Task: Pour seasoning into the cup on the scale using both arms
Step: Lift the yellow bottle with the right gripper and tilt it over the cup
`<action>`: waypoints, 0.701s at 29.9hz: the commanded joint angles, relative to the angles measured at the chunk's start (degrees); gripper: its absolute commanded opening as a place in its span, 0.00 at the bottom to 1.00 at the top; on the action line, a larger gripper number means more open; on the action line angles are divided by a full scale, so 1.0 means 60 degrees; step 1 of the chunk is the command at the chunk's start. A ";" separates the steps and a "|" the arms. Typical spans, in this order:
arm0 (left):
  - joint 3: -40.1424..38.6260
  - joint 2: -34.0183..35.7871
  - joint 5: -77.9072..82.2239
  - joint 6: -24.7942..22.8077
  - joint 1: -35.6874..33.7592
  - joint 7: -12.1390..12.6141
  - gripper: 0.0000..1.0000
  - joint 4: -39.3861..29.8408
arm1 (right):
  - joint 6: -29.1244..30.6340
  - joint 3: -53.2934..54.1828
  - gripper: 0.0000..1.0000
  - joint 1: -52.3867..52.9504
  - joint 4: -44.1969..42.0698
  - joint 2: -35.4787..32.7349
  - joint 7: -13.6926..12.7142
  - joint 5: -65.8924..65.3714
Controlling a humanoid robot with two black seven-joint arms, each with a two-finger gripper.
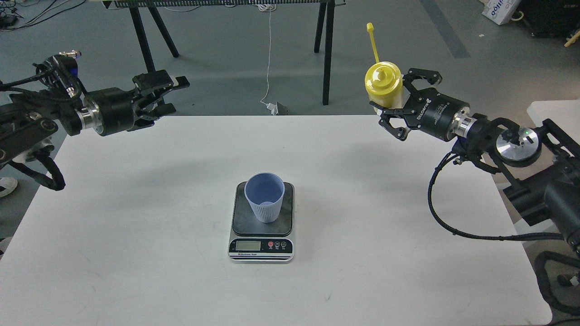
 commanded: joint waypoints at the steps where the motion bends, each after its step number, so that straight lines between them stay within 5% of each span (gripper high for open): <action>1: -0.0009 0.0001 -0.0017 -0.0002 0.0077 0.0000 1.00 0.0016 | -0.0087 -0.0244 0.02 0.0783 0.0092 0.1059 0.0001 -0.2249; 21: -0.0039 -0.0043 -0.0486 -0.0002 0.0662 0.0000 1.00 0.0880 | -0.0087 -0.1958 0.02 0.1854 0.2142 0.1720 0.0001 -0.8623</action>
